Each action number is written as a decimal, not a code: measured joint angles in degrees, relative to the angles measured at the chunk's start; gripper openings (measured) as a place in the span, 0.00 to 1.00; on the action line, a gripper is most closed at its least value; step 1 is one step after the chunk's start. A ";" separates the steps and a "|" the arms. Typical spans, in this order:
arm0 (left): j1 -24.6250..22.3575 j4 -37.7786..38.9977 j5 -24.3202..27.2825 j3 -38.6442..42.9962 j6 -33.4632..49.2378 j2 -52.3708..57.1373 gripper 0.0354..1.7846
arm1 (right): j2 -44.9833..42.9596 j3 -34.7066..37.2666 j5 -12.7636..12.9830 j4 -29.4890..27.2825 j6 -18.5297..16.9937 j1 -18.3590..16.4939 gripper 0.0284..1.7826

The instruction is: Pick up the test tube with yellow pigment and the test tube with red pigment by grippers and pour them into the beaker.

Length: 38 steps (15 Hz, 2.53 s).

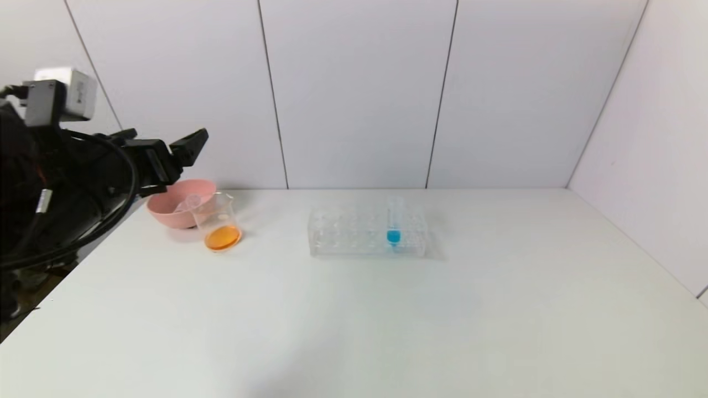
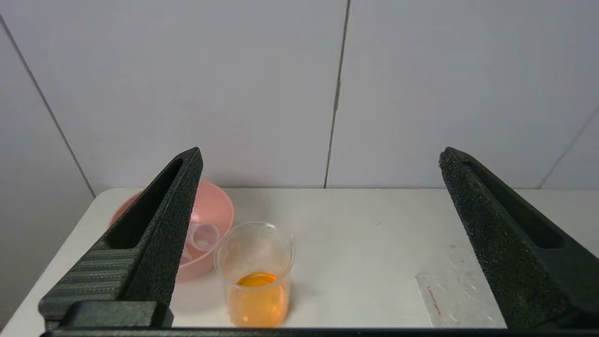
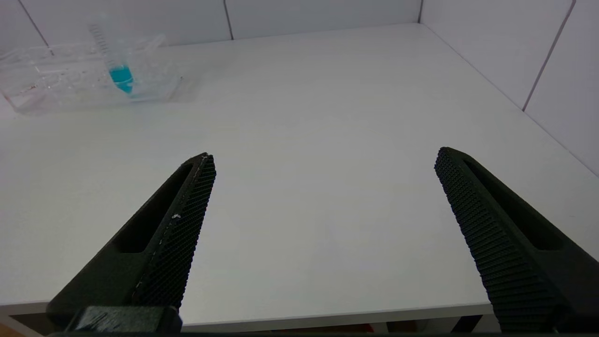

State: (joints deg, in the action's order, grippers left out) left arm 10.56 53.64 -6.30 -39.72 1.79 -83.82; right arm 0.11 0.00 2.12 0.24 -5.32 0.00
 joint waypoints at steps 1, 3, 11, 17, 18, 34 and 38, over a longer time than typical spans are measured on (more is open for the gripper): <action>0.66 -0.11 0.05 1.66 -2.63 3.69 0.99 | 0.00 0.00 0.02 -0.02 -0.02 0.00 0.96; 1.29 -1.57 -0.28 3.69 -7.98 11.08 0.99 | -0.01 0.00 0.02 -0.02 0.00 0.00 0.96; -4.69 -28.70 -9.00 5.33 -25.62 44.78 0.99 | -0.01 0.00 0.02 0.00 0.00 0.00 0.96; -11.00 -30.66 -7.00 15.82 -23.15 65.96 0.99 | 0.00 0.00 0.05 -0.02 -0.02 0.00 0.96; -11.08 -30.43 -6.53 17.64 -20.75 69.22 0.99 | -0.01 0.00 0.02 -0.02 0.00 0.00 0.96; -10.63 -53.02 4.52 39.67 3.30 83.82 0.99 | -0.01 0.00 0.05 0.00 0.00 0.00 0.96; -10.63 -53.04 4.57 39.72 3.41 83.82 0.99 | -0.01 0.00 0.02 0.00 0.05 0.00 0.96</action>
State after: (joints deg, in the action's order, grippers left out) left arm -0.07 0.60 -1.73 0.00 5.21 0.00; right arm 0.10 0.00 2.15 0.24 -5.27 0.00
